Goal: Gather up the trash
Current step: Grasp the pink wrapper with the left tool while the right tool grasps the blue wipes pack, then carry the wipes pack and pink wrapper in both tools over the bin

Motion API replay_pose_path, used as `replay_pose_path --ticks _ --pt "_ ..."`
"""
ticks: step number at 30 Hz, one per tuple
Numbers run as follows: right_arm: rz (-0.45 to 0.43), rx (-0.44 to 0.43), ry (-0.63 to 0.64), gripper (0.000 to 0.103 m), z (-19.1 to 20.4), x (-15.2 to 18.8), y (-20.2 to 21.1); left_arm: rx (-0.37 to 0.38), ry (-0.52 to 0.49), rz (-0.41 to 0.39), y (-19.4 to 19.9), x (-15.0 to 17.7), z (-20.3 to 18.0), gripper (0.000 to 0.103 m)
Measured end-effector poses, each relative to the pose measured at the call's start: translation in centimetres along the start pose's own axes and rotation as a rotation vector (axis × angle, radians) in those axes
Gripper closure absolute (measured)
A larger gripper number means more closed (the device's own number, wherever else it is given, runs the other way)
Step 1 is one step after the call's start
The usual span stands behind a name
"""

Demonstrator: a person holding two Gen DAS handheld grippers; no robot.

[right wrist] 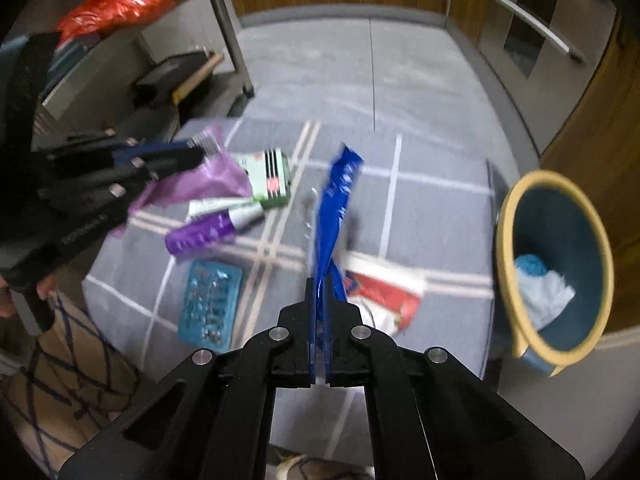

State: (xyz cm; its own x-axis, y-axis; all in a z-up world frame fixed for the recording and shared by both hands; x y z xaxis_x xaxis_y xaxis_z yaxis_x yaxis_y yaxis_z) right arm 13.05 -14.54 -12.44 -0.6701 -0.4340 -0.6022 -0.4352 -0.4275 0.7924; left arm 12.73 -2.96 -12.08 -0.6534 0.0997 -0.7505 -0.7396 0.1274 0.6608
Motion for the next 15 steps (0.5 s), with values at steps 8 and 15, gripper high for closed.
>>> replay_pose_path --ticks 8,15 --pt "-0.113 0.03 0.011 0.101 -0.9 -2.6 3.2 0.01 -0.004 0.0 -0.2 -0.1 -0.4 0.1" --pt "-0.167 0.091 0.006 0.101 -2.4 -4.0 5.0 0.042 0.002 -0.026 0.5 -0.7 -1.3 0.1"
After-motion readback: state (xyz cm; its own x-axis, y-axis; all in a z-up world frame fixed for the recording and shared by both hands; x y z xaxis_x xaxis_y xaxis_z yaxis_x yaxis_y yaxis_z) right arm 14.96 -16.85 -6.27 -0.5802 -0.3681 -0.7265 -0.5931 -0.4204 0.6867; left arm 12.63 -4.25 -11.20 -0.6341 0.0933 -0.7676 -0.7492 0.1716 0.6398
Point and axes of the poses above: each gripper's, at about its wrist camera, not at the fingertips, and y roughly against the way its jaws point, z to its left, x to its underside, the point moved 3 cm from there along -y, roughly the way its jaws point, and after that the axes turned 12 degrees about -z, right-handed, at the moved point
